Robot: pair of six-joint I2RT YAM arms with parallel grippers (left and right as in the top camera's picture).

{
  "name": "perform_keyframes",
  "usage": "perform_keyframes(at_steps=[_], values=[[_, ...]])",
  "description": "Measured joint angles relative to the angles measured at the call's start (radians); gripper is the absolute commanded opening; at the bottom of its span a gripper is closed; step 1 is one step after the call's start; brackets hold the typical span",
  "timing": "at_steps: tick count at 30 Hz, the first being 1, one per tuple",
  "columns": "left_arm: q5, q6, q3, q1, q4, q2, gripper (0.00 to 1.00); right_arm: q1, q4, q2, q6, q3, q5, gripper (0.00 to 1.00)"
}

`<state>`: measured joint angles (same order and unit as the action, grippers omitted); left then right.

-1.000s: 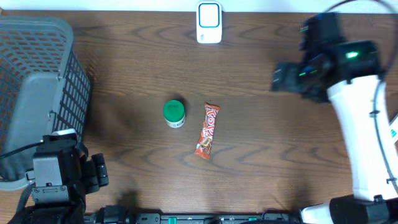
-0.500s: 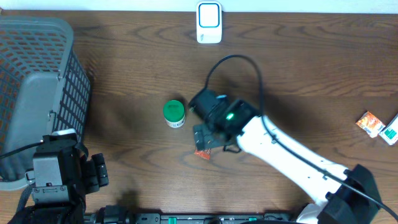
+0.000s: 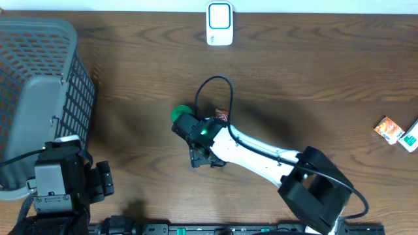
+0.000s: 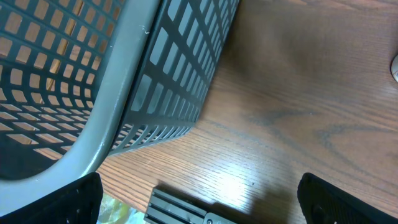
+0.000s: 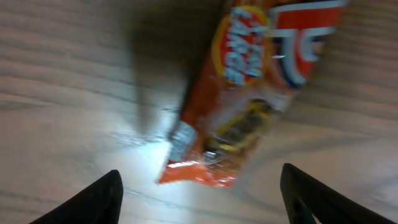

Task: Scan the item barcode
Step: 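Lower the right gripper and grasp the orange TOP chocolate bar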

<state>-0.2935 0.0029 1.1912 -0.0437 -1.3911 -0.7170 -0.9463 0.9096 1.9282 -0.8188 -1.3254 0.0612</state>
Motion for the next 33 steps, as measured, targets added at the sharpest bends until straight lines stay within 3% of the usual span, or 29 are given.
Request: perform_keyframes(at_steps=[16,20,22,23,24,27,29,33], values=[[0.0,0.0,0.0,0.0,0.0,0.0,0.98,0.001,-0.068,0.063,-0.013,0.0,-0.012,0.69],[0.0,0.0,0.0,0.0,0.0,0.0,0.98,0.001,-0.071,0.075,-0.021,0.0,0.0,0.65],[0.0,0.0,0.0,0.0,0.0,0.0,0.98,0.001,-0.071,0.08,-0.027,0.0,0.01,0.5],[0.0,0.0,0.0,0.0,0.0,0.0,0.98,0.002,-0.071,0.08,-0.034,0.0,0.018,0.49],[0.0,0.0,0.0,0.0,0.0,0.0,0.98,0.002,-0.071,0.08,-0.038,0.0,0.02,0.51],[0.0,0.0,0.0,0.0,0.0,0.0,0.98,0.007,-0.076,0.08,-0.035,0.0,0.025,0.84],[0.0,0.0,0.0,0.0,0.0,0.0,0.98,0.01,-0.079,0.08,-0.038,0.0,0.024,0.98],[0.0,0.0,0.0,0.0,0.0,0.0,0.98,0.01,-0.012,0.084,-0.039,-0.045,0.018,0.99]])
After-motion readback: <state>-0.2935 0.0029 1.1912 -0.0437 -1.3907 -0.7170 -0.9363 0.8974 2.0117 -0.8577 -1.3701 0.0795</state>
